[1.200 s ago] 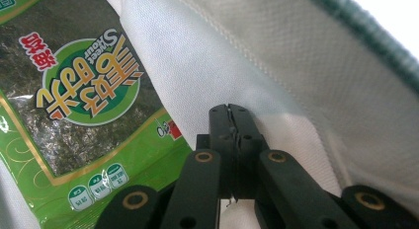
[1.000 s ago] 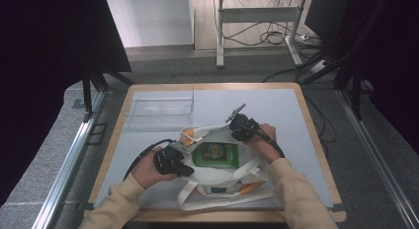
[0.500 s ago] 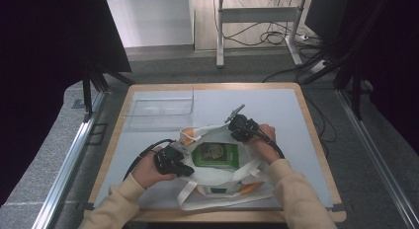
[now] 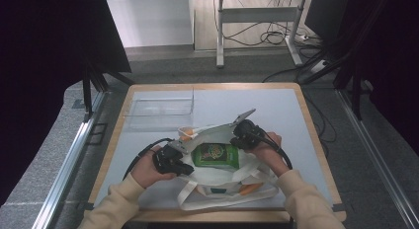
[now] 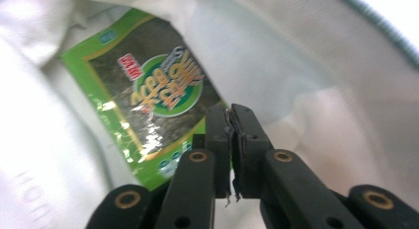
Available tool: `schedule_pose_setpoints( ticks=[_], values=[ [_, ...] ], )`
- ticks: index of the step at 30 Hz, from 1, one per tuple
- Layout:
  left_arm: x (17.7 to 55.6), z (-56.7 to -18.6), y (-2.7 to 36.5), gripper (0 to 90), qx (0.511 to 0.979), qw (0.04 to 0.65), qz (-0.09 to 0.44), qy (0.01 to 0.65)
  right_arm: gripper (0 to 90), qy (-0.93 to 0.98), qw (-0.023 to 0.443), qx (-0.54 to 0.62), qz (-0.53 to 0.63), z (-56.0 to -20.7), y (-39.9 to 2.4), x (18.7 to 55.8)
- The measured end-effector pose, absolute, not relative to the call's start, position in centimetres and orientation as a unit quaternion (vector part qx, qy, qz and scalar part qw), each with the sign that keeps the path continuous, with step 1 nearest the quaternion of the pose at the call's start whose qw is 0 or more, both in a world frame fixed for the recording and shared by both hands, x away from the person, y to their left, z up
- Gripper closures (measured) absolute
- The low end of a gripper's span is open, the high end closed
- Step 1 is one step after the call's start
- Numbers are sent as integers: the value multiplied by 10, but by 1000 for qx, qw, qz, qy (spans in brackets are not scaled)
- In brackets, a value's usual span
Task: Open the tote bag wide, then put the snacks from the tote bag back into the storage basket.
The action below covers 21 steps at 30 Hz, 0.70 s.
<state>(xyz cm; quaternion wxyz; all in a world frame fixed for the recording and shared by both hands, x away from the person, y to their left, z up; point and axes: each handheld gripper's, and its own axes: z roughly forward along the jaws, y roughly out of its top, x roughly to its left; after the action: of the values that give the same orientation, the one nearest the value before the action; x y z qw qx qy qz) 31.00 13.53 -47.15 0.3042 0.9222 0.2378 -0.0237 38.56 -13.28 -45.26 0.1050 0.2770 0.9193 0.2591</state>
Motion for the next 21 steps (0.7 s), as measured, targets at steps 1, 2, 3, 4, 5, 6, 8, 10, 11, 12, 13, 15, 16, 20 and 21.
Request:
schedule_pose_setpoints(
  ticks=[1,2,3,4,5,6,8,10,11,12,13,15,16,20,21],
  values=[
    [310,-471,135,849,920,307,-24,242,787,918,104,278,264,-452,-133,384],
    [310,-471,135,844,920,308,-22,242,764,917,101,278,267,-452,-134,382],
    [310,-471,136,836,919,309,-21,244,735,916,100,279,269,-451,-135,380],
    [310,-470,136,821,918,310,-19,245,694,914,96,283,273,-451,-135,378],
    [309,-470,137,797,917,313,-16,247,634,912,92,287,279,-450,-136,377],
    [308,-469,138,762,916,316,-14,248,567,909,89,293,283,-450,-137,376],
    [307,-466,139,696,912,327,-9,248,468,904,84,307,286,-450,-137,373],
    [305,-463,141,629,906,340,-9,252,400,898,90,319,288,-449,-137,369],
    [305,-461,142,595,905,343,-8,252,378,896,92,323,290,-449,-137,368],
    [305,-460,142,569,904,345,-7,252,355,892,94,329,294,-448,-137,366],
    [304,-458,143,547,902,349,-5,254,339,889,96,333,298,-447,-137,365],
    [304,-455,143,508,900,353,-1,255,324,882,91,346,306,-446,-137,363],
    [304,-453,143,496,898,357,0,258,322,881,90,349,307,-446,-137,363],
    [304,-446,147,461,892,370,7,261,286,876,86,365,305,-446,-134,360],
    [304,-444,148,455,891,374,9,258,280,876,86,367,302,-447,-133,359]
  ],
)
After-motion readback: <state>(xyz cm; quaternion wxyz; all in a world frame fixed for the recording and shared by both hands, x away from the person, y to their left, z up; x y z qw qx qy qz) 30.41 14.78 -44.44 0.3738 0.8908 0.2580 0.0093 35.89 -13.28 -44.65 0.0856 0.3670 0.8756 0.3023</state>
